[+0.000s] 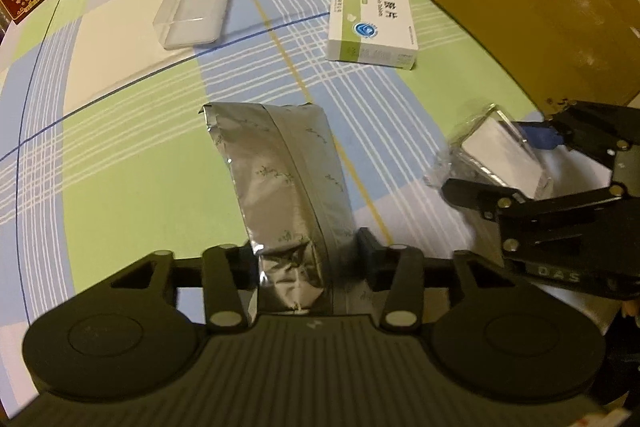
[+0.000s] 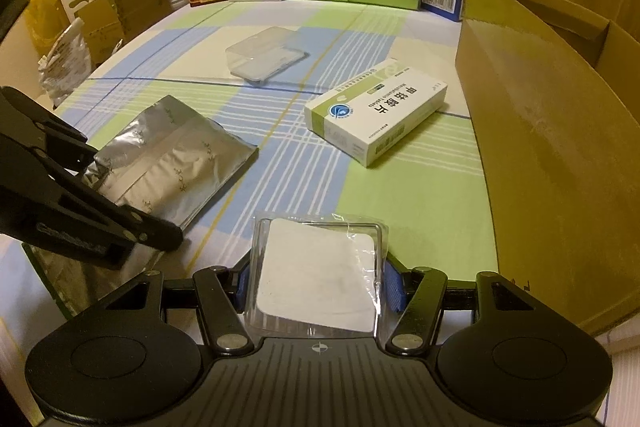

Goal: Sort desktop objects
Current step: 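Lift the clear tray and foil bag off the table toward the cardboard box, then carry the foil bag with the left tool while the right tool carries the clear tray over the box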

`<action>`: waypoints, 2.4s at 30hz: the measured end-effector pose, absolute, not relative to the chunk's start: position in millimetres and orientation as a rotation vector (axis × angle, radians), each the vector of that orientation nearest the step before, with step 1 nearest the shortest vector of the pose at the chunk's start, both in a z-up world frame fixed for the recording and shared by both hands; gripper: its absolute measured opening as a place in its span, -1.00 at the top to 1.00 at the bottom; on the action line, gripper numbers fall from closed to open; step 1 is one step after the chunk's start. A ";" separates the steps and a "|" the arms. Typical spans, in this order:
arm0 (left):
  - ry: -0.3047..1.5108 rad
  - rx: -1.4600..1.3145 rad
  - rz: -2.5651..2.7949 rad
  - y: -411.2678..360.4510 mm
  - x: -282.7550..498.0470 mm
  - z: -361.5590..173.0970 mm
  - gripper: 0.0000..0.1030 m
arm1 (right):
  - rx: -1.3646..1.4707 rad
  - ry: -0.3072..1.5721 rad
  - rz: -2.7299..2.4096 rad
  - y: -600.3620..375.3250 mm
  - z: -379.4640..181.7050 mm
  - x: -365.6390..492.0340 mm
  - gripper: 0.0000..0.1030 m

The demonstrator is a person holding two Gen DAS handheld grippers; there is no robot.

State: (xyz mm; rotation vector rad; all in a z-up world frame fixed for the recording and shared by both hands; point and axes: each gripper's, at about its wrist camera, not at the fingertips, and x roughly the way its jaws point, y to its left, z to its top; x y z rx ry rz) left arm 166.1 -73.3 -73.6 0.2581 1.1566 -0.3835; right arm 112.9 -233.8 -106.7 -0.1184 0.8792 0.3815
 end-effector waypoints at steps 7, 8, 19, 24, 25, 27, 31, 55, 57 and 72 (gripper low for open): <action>1.141 0.285 -0.393 -77.9 166.7 -74.6 0.23 | -0.110 0.874 0.386 -234.1 -105.3 112.6 -0.12; 1.135 0.293 -0.393 -78.9 165.1 -73.7 0.29 | -0.109 0.869 0.387 -234.3 -104.1 111.7 -0.12; 1.111 0.227 -0.389 -83.0 132.5 -53.6 0.39 | -0.049 0.836 0.359 -247.3 -84.7 85.2 -0.11; 1.094 0.189 -0.397 -87.1 114.8 -40.6 0.39 | -0.025 0.818 0.342 -255.5 -70.1 68.9 -0.11; 1.090 0.182 -0.398 -88.1 111.5 -37.6 0.39 | -0.020 0.815 0.339 -256.8 -67.0 66.3 -0.11; 1.082 0.169 -0.400 -90.6 104.6 -30.5 0.39 | -0.018 0.807 0.329 -258.4 -59.7 61.2 -0.11; 1.054 0.142 -0.402 -97.0 89.9 -13.8 0.39 | -0.015 0.780 0.321 -263.8 -44.5 48.9 -0.11; 0.941 0.063 -0.540 -177.1 30.1 56.1 0.39 | 0.032 0.638 0.159 -354.8 26.8 -3.1 -0.11; 0.931 0.064 -0.553 -185.8 28.9 61.9 0.39 | 0.036 0.627 0.141 -365.6 33.5 -4.4 -0.11; 0.906 0.066 -0.654 -246.1 33.9 83.0 0.39 | 0.035 0.591 0.063 -423.1 53.7 -4.6 -0.11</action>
